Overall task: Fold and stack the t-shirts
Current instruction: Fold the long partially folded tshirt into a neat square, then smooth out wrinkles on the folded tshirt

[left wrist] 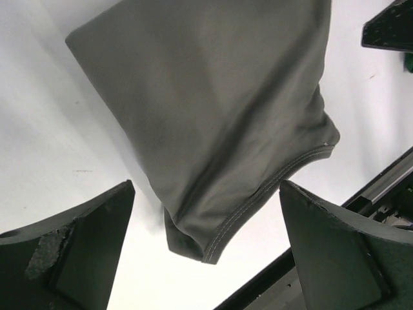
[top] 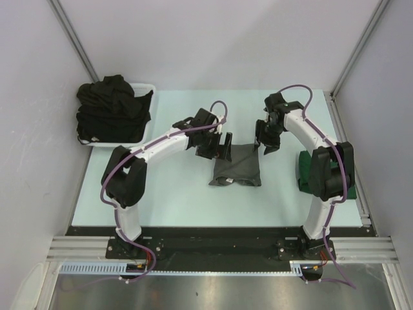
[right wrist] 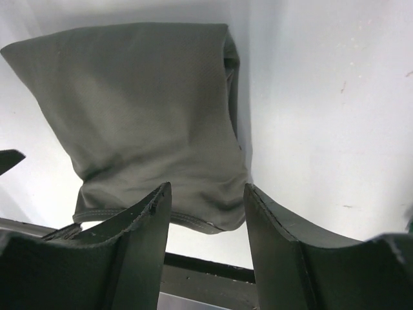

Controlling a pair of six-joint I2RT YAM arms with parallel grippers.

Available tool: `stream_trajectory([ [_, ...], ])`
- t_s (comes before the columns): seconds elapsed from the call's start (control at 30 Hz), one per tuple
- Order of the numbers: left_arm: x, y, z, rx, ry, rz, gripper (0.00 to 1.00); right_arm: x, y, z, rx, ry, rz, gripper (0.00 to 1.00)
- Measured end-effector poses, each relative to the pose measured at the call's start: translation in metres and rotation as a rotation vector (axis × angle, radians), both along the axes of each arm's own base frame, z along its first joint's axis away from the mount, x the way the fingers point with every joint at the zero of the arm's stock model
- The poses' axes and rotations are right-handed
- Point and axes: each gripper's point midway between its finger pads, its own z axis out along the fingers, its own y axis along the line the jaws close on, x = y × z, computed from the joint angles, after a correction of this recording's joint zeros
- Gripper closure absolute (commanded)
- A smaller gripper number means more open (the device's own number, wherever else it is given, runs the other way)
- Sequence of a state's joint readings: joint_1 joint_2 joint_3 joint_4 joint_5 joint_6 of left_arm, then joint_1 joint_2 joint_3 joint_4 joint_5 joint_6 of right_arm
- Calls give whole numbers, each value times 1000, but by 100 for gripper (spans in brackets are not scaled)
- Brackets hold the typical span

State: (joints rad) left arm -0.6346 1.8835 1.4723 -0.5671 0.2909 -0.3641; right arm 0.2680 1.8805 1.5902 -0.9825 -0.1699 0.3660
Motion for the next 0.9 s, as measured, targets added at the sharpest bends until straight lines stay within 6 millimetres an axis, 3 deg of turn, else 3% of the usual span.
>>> stream_trajectory([
  [0.27, -30, 21, -31, 59, 85, -1, 1, -8, 9, 0, 24, 22, 17, 46],
  [0.53, -57, 25, -26, 73, 101, -36, 0, -10, 11, 6, 36, 17, 5, 46],
  [0.73, -83, 31, -34, 125, 151, -73, 1, -11, 16, 8, 57, 21, 5, 46],
  [0.9, -92, 38, -39, 157, 169, -81, 1, -11, 22, 11, 80, 17, 11, 50],
])
